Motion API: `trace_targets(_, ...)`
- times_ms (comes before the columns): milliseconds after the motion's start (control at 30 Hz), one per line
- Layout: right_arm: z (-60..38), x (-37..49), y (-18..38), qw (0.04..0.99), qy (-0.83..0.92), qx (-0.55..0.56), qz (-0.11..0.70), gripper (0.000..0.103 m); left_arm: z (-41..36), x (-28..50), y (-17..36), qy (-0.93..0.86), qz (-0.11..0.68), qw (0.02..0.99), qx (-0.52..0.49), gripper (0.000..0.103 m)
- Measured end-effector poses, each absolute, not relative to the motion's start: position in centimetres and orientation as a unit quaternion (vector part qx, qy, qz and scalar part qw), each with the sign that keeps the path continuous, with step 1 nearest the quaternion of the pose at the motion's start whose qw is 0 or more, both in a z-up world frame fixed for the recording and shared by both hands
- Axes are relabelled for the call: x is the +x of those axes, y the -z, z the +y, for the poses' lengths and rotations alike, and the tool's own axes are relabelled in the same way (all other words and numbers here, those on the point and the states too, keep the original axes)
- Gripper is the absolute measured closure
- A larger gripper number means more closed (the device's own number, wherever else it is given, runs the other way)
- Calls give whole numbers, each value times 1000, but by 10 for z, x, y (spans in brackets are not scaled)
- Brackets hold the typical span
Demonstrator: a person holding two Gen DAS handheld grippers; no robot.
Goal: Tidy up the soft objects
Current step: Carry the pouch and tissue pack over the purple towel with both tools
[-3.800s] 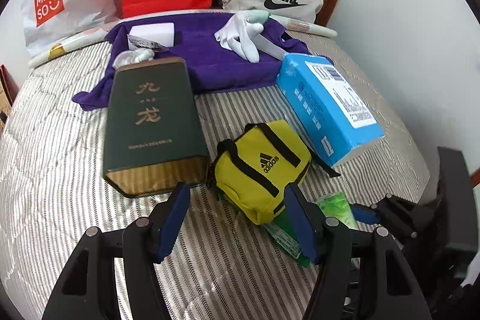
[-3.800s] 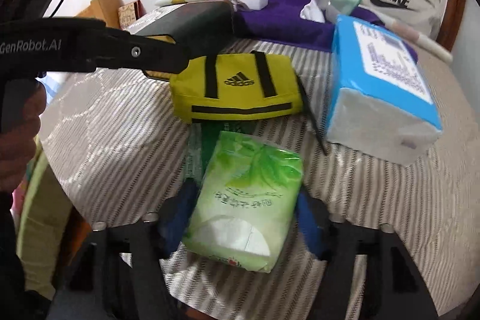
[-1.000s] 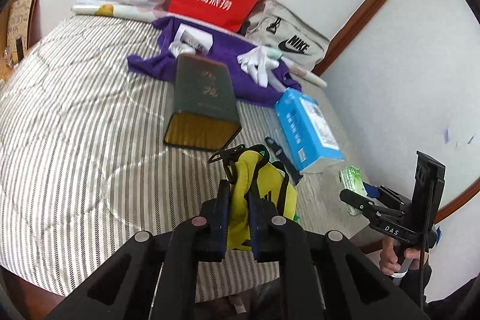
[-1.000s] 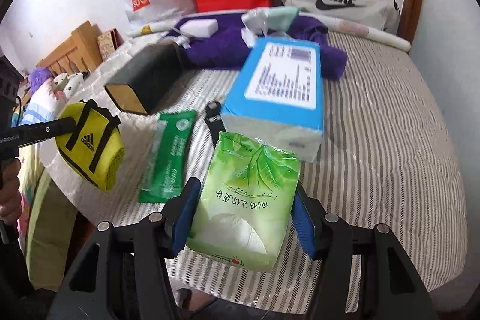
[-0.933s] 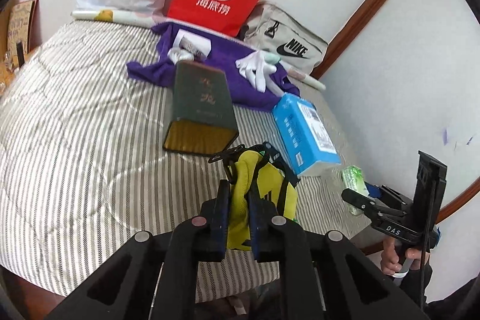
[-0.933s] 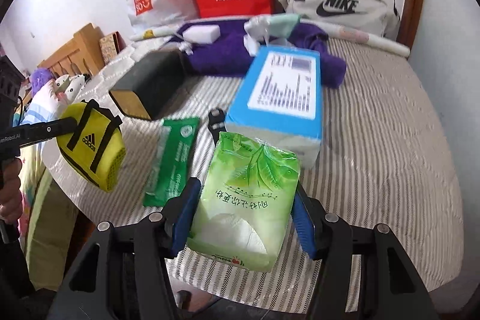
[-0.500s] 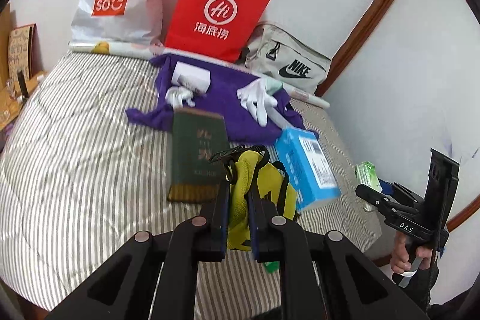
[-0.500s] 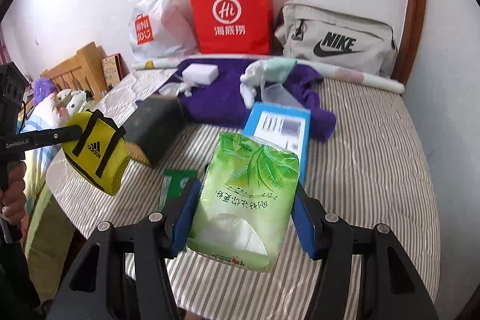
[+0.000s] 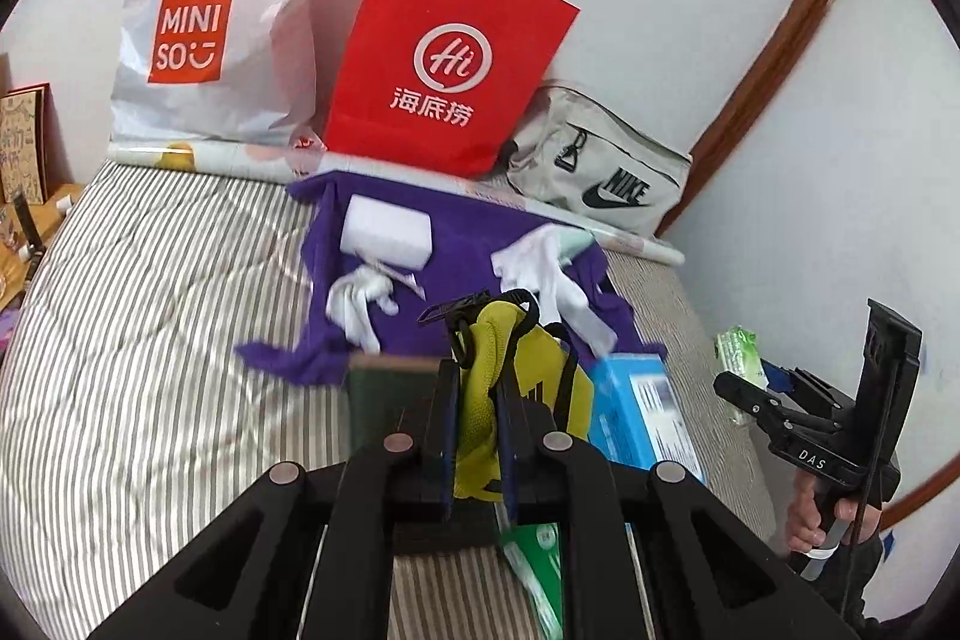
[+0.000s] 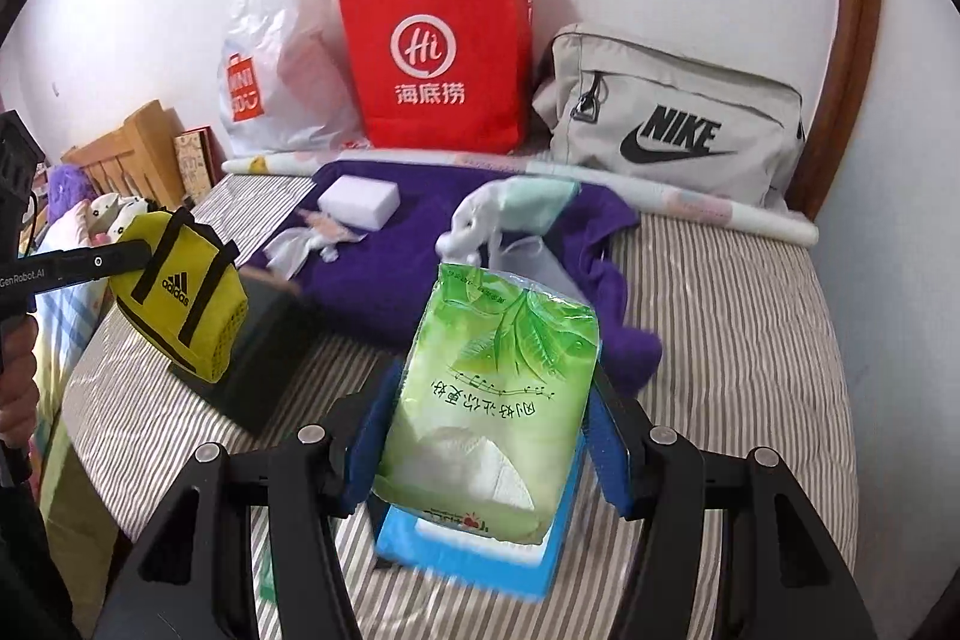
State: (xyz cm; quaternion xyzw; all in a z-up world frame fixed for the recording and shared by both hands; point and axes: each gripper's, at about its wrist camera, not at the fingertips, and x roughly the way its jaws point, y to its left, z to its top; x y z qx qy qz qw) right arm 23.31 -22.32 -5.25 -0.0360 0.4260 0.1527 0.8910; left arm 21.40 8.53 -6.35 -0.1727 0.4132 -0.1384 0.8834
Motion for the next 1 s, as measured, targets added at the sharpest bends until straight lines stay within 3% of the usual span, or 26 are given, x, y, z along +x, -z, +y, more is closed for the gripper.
trace_targets(533,-221,349,100,873,-147,-17,465,45,86,316,98,131,449,864,-187,92)
trace_targets(1000,-207,388,152,841,-149,-37,519,44,80,354,153,120,495,840,-186,92)
